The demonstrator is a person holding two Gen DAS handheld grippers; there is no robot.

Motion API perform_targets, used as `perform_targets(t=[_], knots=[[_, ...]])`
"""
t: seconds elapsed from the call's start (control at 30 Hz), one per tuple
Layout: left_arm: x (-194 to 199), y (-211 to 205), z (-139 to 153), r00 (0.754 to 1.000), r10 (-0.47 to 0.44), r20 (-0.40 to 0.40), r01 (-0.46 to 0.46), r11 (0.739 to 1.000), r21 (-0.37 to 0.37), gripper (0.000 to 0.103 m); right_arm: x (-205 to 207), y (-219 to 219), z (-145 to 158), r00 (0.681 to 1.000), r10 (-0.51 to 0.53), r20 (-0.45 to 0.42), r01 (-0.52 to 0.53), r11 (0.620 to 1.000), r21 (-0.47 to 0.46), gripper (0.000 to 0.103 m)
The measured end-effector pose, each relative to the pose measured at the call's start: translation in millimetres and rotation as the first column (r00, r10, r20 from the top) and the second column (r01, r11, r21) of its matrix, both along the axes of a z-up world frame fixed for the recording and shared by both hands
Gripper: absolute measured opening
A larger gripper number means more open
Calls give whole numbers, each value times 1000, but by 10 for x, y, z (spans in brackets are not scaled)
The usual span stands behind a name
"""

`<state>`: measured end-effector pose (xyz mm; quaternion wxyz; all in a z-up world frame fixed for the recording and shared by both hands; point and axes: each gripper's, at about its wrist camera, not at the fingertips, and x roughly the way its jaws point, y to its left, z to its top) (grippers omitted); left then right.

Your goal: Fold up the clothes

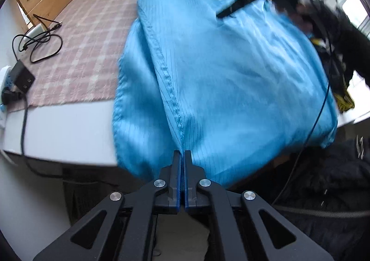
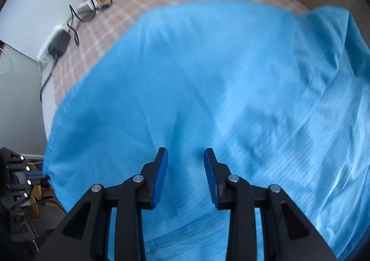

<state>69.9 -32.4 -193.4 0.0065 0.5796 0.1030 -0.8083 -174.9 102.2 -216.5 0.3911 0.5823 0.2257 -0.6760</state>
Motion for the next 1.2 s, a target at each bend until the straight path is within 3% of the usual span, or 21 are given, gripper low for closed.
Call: perform_targets(t=[0.1, 0.2, 0.3, 0.37, 0.4, 0.47, 0.53, 0.6, 0.7, 0.8, 0.87, 1.0, 1.07, 1.1, 1.13, 1.17, 1.2], knots=[[25, -105, -139, 998, 30, 51, -29, 999, -20, 1, -139, -33, 114, 999, -24, -25, 23, 1000, -12, 35], [75, -211, -183, 996, 41, 76, -42, 999, 10, 2, -176, 90, 141, 996, -69, -59, 68, 998, -10, 39], [105, -297, -141, 995, 51, 90, -51, 999, 3, 15, -391, 132, 6, 982, -154, -109, 158, 987, 30, 43], [103, -388, -63, 995, 72, 71, -72, 997, 7, 18, -595, 179, -152, 971, -206, -125, 218, 971, 96, 43], [98, -440, -14, 995, 84, 55, -85, 996, 12, 20, -681, 207, -210, 966, -233, -114, 246, 961, 124, 43], [82, -537, 80, 994, 102, 24, -103, 994, 20, 26, -694, 168, -137, 968, -243, -63, 248, 965, 80, 43], [24, -595, 123, 996, 87, 3, -87, 996, 2, 38, -555, -21, 39, 981, -189, -44, 190, 982, 14, 43], [-52, -661, 110, 997, 75, 3, -75, 997, -3, 39, -371, -320, 231, 991, -118, -68, 116, 993, -34, 44], [-151, -716, 74, 999, 49, 8, -49, 999, 12, 39, -114, -849, 407, 996, -9, -94, 2, 997, -73, 54], [-258, -743, 54, 1000, 10, 6, -10, 1000, 20, 39, 54, -1440, 343, 978, 97, -184, -95, 995, 17, 57], [-291, -731, 49, 1000, -18, -2, 18, 1000, 25, 39, 60, -1831, 158, 972, 131, -193, -114, 989, 95, 57], [-383, -747, 63, 999, -49, -15, 50, 998, 37, 39, -107, -1796, -43, 977, 137, -166, -97, 968, 230, 57], [-398, -751, 45, 999, -49, -17, 50, 998, 40, 39, -151, -1746, -95, 980, 130, -153, -88, 963, 254, 57], [-371, -780, 49, 999, -48, -18, 49, 998, 44, 39, -171, -1715, -115, 982, 125, -144, -84, 961, 262, 56], [-343, -806, 55, 999, -48, -21, 49, 998, 47, 39, -192, -1684, -135, 984, 121, -134, -81, 960, 270, 47], [-318, -833, 59, 999, -47, -23, 48, 998, 51, 39, -213, -1653, -154, 985, 116, -124, -78, 958, 277, 22], [-306, -863, 59, 999, -47, -25, 48, 997, 54, 39, -233, -1622, -174, 987, 112, -115, -75, 956, 285, 10]])
